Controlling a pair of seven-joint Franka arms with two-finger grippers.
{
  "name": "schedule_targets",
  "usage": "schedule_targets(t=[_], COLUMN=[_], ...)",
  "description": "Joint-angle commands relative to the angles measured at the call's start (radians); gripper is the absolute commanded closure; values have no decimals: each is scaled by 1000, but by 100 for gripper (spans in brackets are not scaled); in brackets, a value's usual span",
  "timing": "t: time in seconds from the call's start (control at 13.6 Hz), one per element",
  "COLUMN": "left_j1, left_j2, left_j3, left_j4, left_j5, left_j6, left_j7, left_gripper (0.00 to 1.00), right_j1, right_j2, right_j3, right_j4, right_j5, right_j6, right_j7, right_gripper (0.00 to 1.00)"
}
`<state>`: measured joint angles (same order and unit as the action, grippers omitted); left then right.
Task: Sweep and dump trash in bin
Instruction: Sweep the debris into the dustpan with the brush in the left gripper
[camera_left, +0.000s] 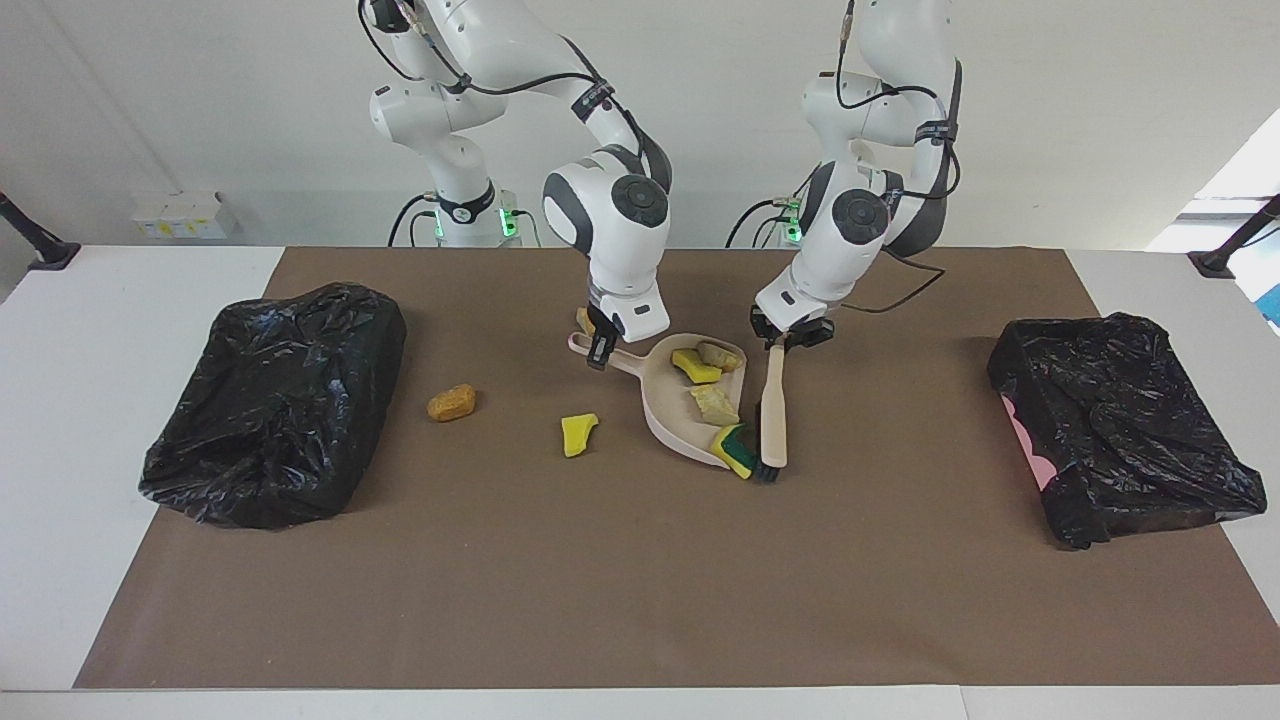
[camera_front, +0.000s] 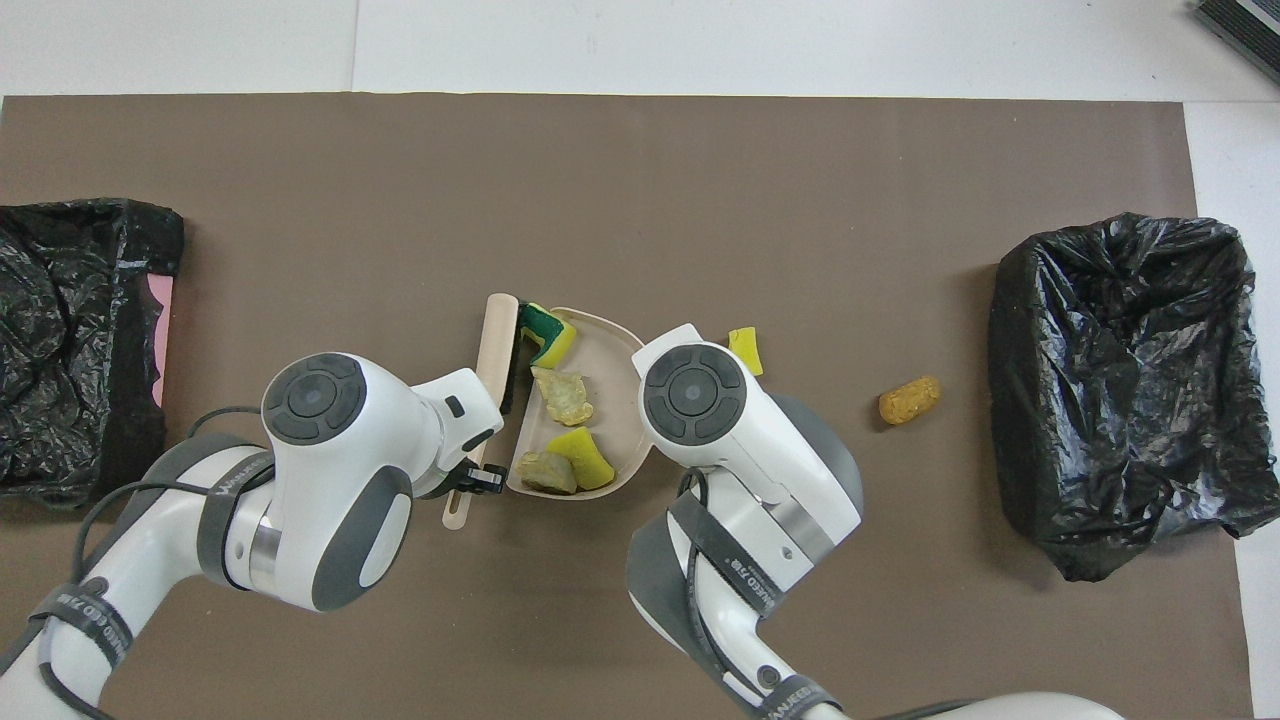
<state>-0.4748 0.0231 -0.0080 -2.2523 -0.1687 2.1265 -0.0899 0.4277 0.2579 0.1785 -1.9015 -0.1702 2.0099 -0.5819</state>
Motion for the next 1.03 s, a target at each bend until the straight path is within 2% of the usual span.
schedule_targets(t=[0.0,0.15,0.29,0.51,0.73,0.95], left_j1=[-42,-50,-94,-96,-85,-87], left_j2=[-31,-57,-72,-92,-133,-141], left_j3=[7,-9,-32,-27,-23,-24], left_j4=[48,82,82,86,86,85], left_j5=[15,14,9,8,15,52], left_j6=[-132,-201,-209,-233,-273,-275], left_j7=[9,-2,-34,-120,-299,-492], left_gripper=[100,100,100,100,100,100], right_j1=[-23,-35,-43,-59,-72,-89], right_j2=[-16,-14,-14,-16,-17,-22], right_j3=[9,9,9,9,9,9], right_j4=[-21,-21,-21,-21,-16,-13], right_j5=[47,54,92,107,107,109], right_j6=[15,16,27,30,29,27], right_j7=[-22,-35,-70,-123,-151,-192], right_gripper=[100,100,100,100,100,100])
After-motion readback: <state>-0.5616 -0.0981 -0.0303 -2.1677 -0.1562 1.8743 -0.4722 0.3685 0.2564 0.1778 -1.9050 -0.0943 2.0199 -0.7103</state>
